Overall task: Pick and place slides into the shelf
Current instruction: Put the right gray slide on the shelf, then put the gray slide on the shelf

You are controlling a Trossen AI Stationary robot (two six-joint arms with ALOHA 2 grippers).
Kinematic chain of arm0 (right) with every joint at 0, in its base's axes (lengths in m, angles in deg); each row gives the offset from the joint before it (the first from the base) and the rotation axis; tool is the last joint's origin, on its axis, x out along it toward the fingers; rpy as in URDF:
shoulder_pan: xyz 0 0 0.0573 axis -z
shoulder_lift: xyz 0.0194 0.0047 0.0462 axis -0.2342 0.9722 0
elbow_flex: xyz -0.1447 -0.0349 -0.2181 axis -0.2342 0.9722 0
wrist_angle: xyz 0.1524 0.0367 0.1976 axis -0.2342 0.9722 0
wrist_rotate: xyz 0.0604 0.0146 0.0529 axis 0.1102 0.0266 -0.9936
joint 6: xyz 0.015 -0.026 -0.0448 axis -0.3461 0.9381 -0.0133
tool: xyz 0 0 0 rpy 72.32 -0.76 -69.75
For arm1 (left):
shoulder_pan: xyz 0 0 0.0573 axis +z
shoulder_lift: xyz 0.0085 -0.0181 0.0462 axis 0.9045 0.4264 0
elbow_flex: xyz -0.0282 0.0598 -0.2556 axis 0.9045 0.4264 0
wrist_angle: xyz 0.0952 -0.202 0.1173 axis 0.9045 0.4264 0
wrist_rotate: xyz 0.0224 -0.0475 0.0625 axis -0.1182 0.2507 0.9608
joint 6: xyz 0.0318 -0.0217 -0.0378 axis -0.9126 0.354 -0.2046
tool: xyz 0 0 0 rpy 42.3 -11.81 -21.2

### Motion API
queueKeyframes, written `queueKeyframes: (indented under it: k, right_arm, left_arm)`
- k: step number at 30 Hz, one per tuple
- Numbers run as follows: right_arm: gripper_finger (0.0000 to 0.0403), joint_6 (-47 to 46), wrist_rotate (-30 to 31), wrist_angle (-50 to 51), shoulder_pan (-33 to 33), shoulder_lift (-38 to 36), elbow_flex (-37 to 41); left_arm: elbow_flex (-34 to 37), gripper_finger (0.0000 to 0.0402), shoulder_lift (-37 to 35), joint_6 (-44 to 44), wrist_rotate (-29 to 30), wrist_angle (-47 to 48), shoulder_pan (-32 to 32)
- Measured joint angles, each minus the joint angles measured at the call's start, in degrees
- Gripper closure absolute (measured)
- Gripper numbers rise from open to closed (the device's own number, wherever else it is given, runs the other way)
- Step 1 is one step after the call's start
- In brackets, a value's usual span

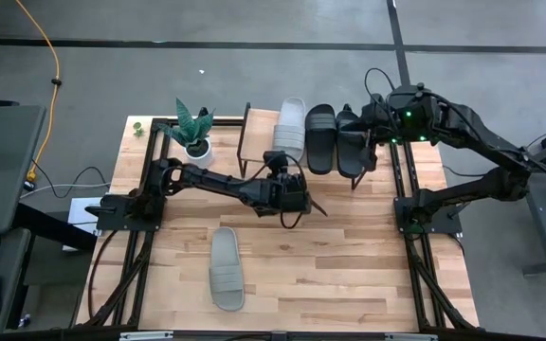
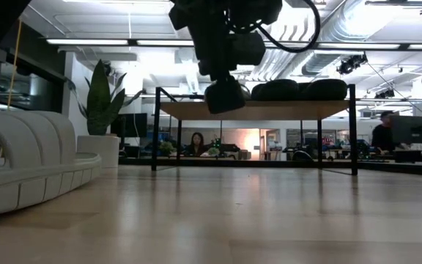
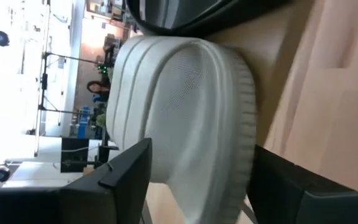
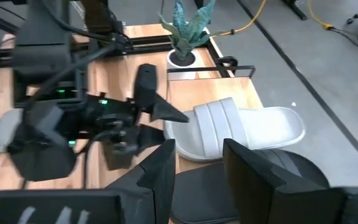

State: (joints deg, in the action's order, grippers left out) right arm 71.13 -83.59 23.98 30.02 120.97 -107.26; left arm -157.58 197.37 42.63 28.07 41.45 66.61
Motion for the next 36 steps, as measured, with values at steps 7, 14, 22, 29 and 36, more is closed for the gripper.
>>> queueKeyframes:
  k: [7,14,22,29,36]
  right_arm:
    - [0.0276,0.14,1.33,-0.31,0.0,0.0,0.27]
    - [0.0276,-0.28,1.28,-0.31,0.0,0.0,0.27]
    - [0.0276,-0.28,1.22,-0.28,0.0,0.0,0.27]
    - [0.0276,-0.28,1.2,-0.28,0.0,0.0,0.27]
    - [0.0276,-0.29,0.75,-0.26,0.0,0.0,0.27]
  left_arm:
    - [-1.14,0.0174,0.25,0.2,-1.26,1.25,-1.8]
    - [-5.42,0.0176,0.22,-0.88,1.28,3.85,-3.25]
    - [-12.82,0.0177,0.2,0.49,2.82,13.56,-5.82]
    - [-20.4,0.0177,0.17,7.2,4.97,29.62,-8.31]
    - [-31.2,0.0177,0.09,19.76,6.53,50.93,-8.94]
